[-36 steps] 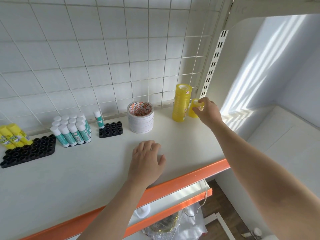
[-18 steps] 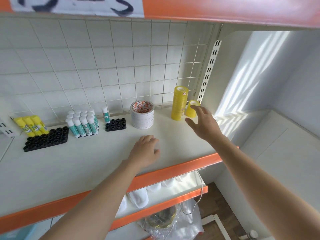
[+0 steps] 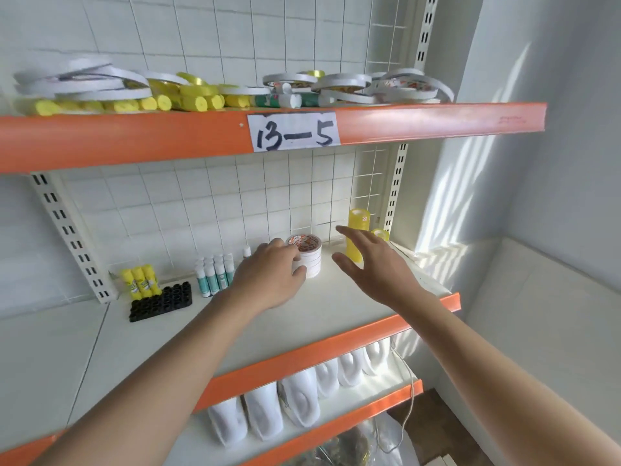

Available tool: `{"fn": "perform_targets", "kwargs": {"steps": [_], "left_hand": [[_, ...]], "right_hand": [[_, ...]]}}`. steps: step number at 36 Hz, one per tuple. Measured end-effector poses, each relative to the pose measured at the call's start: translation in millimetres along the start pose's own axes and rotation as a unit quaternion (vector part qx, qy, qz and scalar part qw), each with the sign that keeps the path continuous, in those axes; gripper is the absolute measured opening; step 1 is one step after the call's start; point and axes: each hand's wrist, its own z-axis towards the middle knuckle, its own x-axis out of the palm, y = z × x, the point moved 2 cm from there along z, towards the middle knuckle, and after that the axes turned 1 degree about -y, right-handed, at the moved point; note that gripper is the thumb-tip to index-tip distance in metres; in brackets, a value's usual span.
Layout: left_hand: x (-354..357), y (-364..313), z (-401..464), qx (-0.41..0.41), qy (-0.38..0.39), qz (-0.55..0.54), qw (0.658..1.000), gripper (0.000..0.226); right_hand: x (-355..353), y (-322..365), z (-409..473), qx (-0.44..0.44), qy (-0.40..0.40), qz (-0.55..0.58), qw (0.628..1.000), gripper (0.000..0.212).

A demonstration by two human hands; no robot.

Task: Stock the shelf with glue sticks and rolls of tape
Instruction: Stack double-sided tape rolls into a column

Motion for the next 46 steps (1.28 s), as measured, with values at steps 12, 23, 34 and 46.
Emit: {"fn": "perform_targets", "kwargs": {"steps": [12, 23, 34, 46], "left_hand": [[-158, -29, -104, 0.120, -0.173, -0.024, 0.977, 0.026], [-230, -21, -116, 0.165, -0.331, -0.011, 0.929, 0.017], [-256, -16, -36, 0.055, -0.272, 0.118, 0.953, 0.019], [-250, 29, 43, -0.042, -0.216, 0.237, 0.946, 0.030]], "right_hand": [[-100, 132, -42, -0.066, -0.134, -0.043, 0.988, 0.052], [-155, 170, -24, -0.125, -0.218, -0.052, 0.966, 0.052], [-163, 156, 69, -0.140, -0.151, -0.019, 0.978, 0.044], [-125, 161, 195, -0.175, 0.088, -0.068, 0.978, 0.048]]}}
